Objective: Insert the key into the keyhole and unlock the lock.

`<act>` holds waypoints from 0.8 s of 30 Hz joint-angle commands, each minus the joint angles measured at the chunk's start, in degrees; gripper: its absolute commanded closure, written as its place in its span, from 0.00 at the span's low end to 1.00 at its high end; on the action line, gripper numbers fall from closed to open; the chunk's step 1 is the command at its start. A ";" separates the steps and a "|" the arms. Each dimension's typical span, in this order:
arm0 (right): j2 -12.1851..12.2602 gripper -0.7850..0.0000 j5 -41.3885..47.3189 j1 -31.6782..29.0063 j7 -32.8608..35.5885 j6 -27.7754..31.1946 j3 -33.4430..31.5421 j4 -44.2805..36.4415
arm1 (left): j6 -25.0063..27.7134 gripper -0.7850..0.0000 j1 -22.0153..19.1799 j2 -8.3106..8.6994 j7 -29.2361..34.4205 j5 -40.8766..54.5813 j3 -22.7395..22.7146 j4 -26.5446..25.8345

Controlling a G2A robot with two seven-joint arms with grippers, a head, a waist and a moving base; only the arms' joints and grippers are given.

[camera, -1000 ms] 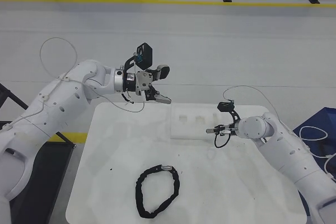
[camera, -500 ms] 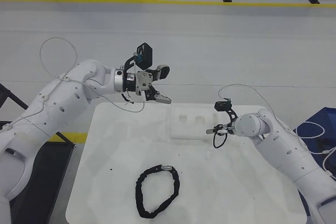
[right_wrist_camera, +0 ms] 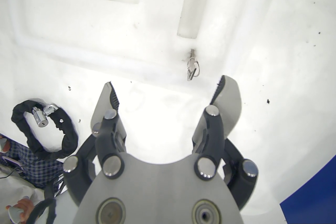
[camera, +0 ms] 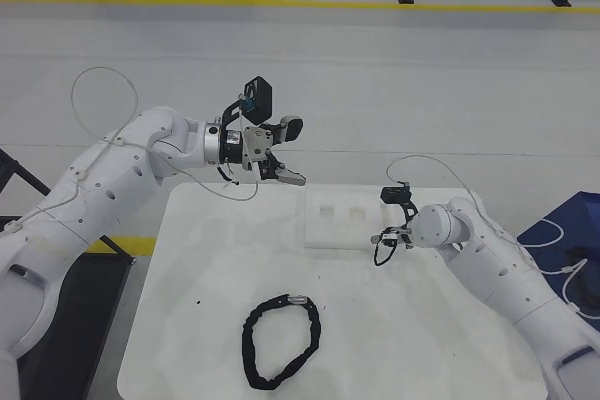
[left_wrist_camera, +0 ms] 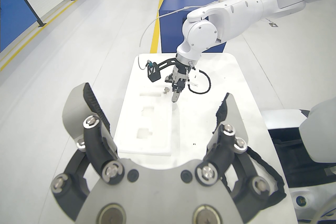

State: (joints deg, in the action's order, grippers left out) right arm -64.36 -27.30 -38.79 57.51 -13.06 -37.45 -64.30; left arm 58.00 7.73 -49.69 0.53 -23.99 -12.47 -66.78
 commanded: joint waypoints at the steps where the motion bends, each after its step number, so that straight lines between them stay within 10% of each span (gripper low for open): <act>1: -0.23 0.50 -0.70 0.04 -0.44 -0.46 0.19 0.45 | 0.00 0.00 0.00 0.00 0.00 0.00 0.00 0.00; 24: -3.27 0.73 -5.38 0.63 -2.78 -2.15 1.25 5.14 | 0.00 0.00 0.00 0.00 0.00 0.00 0.00 0.00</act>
State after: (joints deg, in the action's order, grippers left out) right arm -67.49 -32.70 -38.22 54.59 -15.24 -36.27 -59.41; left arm 58.00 7.73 -49.69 0.53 -23.99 -12.47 -66.78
